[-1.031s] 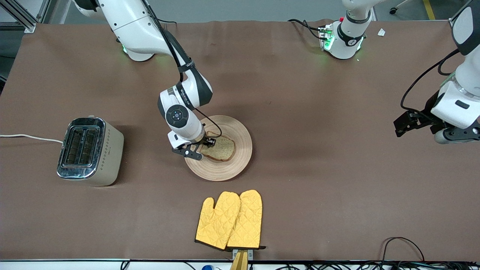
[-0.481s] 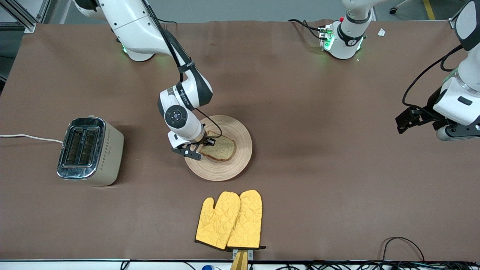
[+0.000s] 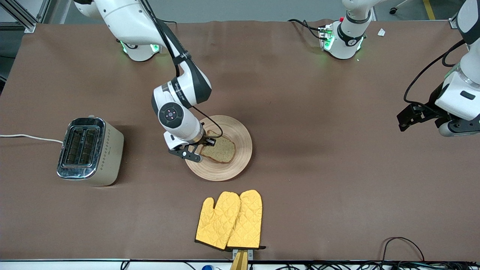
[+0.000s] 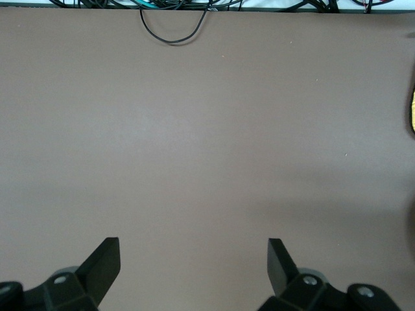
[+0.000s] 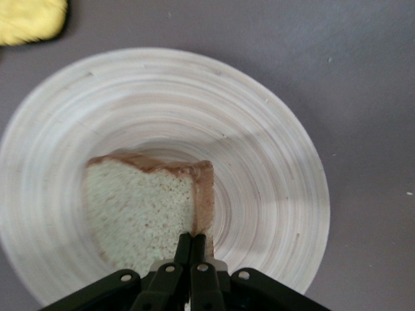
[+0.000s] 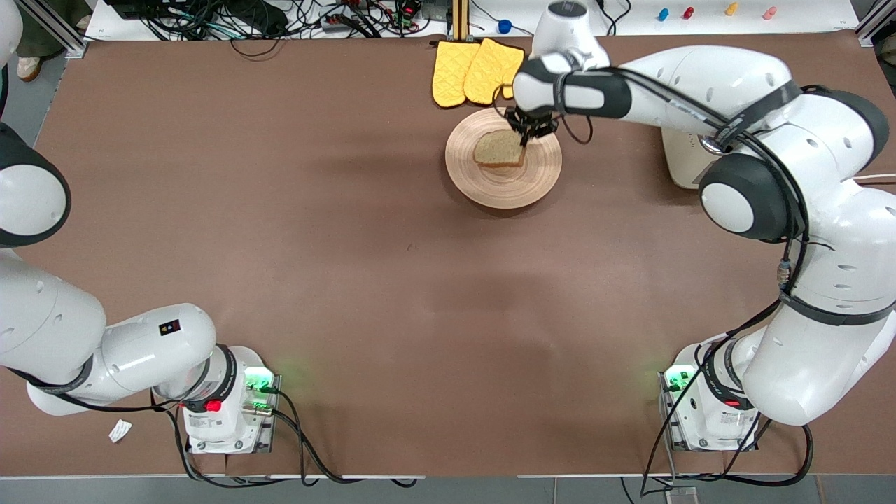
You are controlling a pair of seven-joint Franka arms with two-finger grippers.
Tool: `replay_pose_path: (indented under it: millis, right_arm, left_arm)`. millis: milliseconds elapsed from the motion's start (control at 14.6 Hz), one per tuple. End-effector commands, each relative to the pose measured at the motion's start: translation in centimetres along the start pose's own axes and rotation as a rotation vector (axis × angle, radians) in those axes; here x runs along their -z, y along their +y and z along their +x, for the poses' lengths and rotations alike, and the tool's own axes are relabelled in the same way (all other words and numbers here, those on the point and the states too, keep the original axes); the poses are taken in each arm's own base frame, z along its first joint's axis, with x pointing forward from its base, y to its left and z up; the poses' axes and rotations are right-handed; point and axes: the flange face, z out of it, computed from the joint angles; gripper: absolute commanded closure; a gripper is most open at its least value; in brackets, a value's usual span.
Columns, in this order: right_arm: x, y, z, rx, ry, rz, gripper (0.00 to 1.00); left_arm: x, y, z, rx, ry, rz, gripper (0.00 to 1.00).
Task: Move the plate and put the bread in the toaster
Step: 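Lift the bread with the right gripper and carry it over the toaster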
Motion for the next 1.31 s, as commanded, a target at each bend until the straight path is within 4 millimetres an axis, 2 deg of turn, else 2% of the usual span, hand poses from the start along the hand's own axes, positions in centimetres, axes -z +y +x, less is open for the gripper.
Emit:
replay_pose_path:
  millis: [0, 275, 412, 481, 619, 756, 962, 1100, 1237]
  right_arm:
    - [3.9, 1.1, 0.8, -0.003, 0.012, -0.005, 1.0]
    - [9.5, 2.1, 2.4, 0.068, 0.057, -0.131, 1.0]
    - [12.2, 3.9, 4.0, 0.121, 0.021, -0.162, 1.0]
    - [13.9, 5.1, 4.9, 0.141, -0.003, -0.178, 1.0]
    - [17.0, 8.0, 6.5, 0.188, -0.03, -0.253, 1.0]
    - [19.5, 10.8, 7.7, 0.246, -0.05, -0.356, 1.0]
    - [21.9, 15.4, 9.3, 0.296, -0.077, -0.472, 1.0]
    - [23.8, 17.4, 10.1, 0.354, -0.047, -0.564, 1.0]
    - [24.3, 20.3, 11.7, 0.382, -0.058, -0.623, 1.0]
  left_arm:
    - [1.5, 0.0, -0.8, -0.006, 0.003, 0.033, 0.0]
    - [2.8, 0.4, -2.2, -0.039, -0.015, 0.047, 0.0]
    - [3.5, 0.4, -2.8, -0.039, -0.012, 0.056, 0.0]
    - [3.7, 1.3, -3.2, -0.055, -0.021, 0.058, 0.0]
    - [4.2, 1.7, -4.0, -0.055, -0.048, 0.038, 0.0]
    - [4.6, 1.2, -4.5, -0.068, -0.073, -0.002, 0.0]
    - [5.2, 0.8, -5.3, -0.083, -0.087, 0.004, 0.0]
    - [5.5, 0.8, -5.9, -0.092, -0.085, 0.009, 0.0]
    - [5.5, 0.6, -6.8, -0.104, -0.091, 0.011, 0.0]
